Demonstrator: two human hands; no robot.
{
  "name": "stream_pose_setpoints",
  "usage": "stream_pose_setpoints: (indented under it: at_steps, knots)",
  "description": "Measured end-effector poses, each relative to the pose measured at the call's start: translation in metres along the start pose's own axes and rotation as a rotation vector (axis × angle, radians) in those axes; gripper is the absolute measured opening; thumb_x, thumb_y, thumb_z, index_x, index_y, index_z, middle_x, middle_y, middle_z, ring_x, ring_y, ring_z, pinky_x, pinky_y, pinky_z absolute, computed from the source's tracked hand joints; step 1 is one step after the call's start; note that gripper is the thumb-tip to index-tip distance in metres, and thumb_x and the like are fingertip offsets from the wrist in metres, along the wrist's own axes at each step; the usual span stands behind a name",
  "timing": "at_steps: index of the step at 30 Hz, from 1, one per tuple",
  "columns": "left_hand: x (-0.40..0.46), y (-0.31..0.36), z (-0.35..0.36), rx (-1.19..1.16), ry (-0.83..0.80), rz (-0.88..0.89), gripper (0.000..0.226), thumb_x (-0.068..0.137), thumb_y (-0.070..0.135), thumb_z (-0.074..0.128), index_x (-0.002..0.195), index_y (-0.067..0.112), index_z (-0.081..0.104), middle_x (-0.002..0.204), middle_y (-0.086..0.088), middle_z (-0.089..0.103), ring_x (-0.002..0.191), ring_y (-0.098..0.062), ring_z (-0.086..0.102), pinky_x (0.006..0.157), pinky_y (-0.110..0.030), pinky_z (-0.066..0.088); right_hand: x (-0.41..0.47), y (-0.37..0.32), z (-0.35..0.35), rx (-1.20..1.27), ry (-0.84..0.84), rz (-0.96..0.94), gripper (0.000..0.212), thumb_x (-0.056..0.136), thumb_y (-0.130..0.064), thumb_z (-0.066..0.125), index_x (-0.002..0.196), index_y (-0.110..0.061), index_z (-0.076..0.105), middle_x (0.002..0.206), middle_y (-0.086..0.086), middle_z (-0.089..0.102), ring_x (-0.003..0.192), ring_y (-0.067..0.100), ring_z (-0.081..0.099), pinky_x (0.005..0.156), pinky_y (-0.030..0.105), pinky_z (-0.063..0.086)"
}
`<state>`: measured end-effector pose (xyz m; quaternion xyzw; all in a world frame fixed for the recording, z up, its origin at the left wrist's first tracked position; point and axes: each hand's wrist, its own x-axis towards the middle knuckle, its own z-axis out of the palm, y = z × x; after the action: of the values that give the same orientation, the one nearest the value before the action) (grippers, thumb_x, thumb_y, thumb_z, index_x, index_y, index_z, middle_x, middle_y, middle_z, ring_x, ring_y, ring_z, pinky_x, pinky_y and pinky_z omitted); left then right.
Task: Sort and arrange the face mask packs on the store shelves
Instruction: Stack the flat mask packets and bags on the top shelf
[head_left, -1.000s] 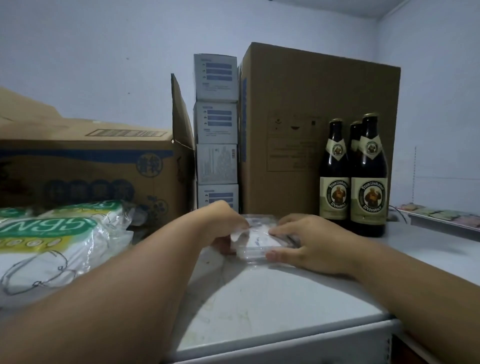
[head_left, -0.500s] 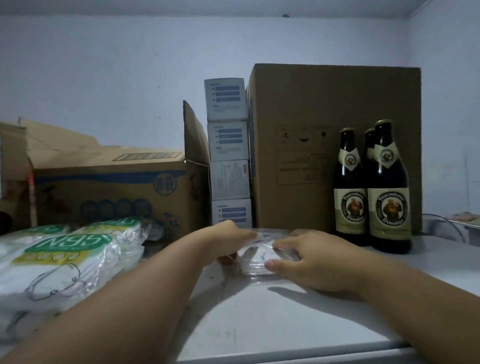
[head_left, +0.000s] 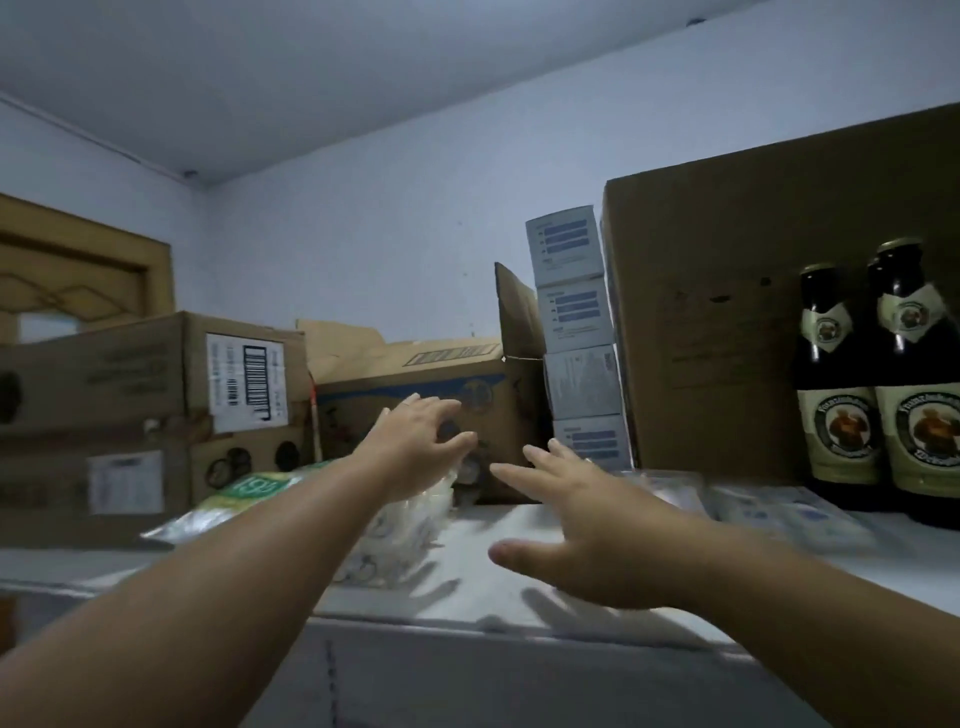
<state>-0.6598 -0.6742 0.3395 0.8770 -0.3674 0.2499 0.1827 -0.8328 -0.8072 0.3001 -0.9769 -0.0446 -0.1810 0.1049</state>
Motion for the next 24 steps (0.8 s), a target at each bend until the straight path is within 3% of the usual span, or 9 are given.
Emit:
stream_pose_setpoints:
  at_steps: [2,6,8,10,14,17,19,24]
  knots:
    - [-0.026,-0.032,-0.025,-0.010,0.069,-0.010,0.056,0.095,0.047,0.047,0.145,0.025,0.038,0.151,0.001,0.038,0.143,-0.017,0.025,0.116,-0.041,0.023,0.006,-0.035,0.010,0.056,0.020,-0.128,0.074,0.084,-0.069,0.045,0.145,-0.051,0.007,0.159,-0.018,-0.001,0.145,0.004,-0.012,0.116,0.035,0.006]
    - [-0.093,-0.096,-0.072,0.038,0.262,-0.020,0.043,0.093,0.037,0.051,0.130,0.018,0.057,0.129,-0.006,0.060,0.120,-0.021,0.052,0.097,-0.032,0.043,0.018,-0.103,0.041,0.141,0.068,-0.365,0.072,0.087,-0.064,0.048,0.146,-0.050,0.010,0.157,-0.025,0.003,0.142,-0.005,-0.006,0.111,0.022,0.006]
    - [-0.134,-0.131,-0.083,0.098,0.321,-0.040,0.042,0.089,0.036,0.050,0.123,0.015,0.062,0.121,-0.006,0.064,0.114,-0.021,0.057,0.090,-0.026,0.042,0.023,-0.132,0.067,0.176,0.047,-0.470,0.071,0.088,-0.061,0.050,0.147,-0.049,0.011,0.157,-0.025,0.003,0.138,-0.011,-0.009,0.107,0.018,0.002]
    - [-0.176,-0.169,-0.085,0.157,0.345,-0.090,0.046,0.088,0.039,0.049,0.127,0.018,0.060,0.126,-0.002,0.063,0.117,-0.016,0.055,0.091,-0.023,0.038,0.029,-0.158,0.101,0.195,-0.003,-0.557,0.071,0.088,-0.061,0.049,0.147,-0.048,0.011,0.157,-0.024,0.000,0.132,-0.016,-0.016,0.105,0.013,-0.004]
    - [-0.251,-0.248,-0.066,0.359,0.086,-0.299,0.059,0.092,0.051,0.044,0.146,0.029,0.036,0.154,0.002,0.034,0.144,-0.014,0.023,0.115,-0.031,0.020,0.043,-0.212,0.184,0.204,-0.177,-0.642,0.067,0.092,-0.058,0.045,0.149,-0.045,0.012,0.160,-0.015,-0.005,0.143,0.000,-0.015,0.114,0.020,-0.004]
    - [-0.303,-0.304,-0.040,0.571,-0.175,-0.462,0.071,0.089,0.064,0.030,0.151,0.034,0.016,0.162,-0.001,0.010,0.149,-0.021,0.001,0.119,-0.043,0.003,0.059,-0.256,0.258,0.169,-0.289,-0.627,0.070,0.095,-0.052,0.044,0.152,-0.036,0.007,0.161,-0.002,-0.010,0.147,0.013,-0.012,0.117,0.027,0.000]
    - [-0.332,-0.342,-0.028,0.608,-0.246,-0.530,0.073,0.087,0.067,0.025,0.151,0.034,0.014,0.162,-0.003,0.008,0.149,-0.022,0.000,0.118,-0.046,0.001,0.072,-0.285,0.300,0.116,-0.368,-0.613,0.073,0.095,-0.052,0.043,0.152,-0.034,0.001,0.160,0.004,-0.014,0.148,0.020,-0.012,0.118,0.032,0.000]
    - [-0.401,-0.422,-0.018,0.552,-0.278,-0.696,0.069,0.088,0.068,0.025,0.148,0.034,0.028,0.160,0.000,0.019,0.148,-0.019,0.011,0.118,-0.048,0.007,0.095,-0.346,0.378,0.040,-0.439,-0.558,0.074,0.092,-0.053,0.046,0.152,-0.032,0.008,0.161,0.005,-0.011,0.148,0.023,-0.007,0.118,0.040,0.004]
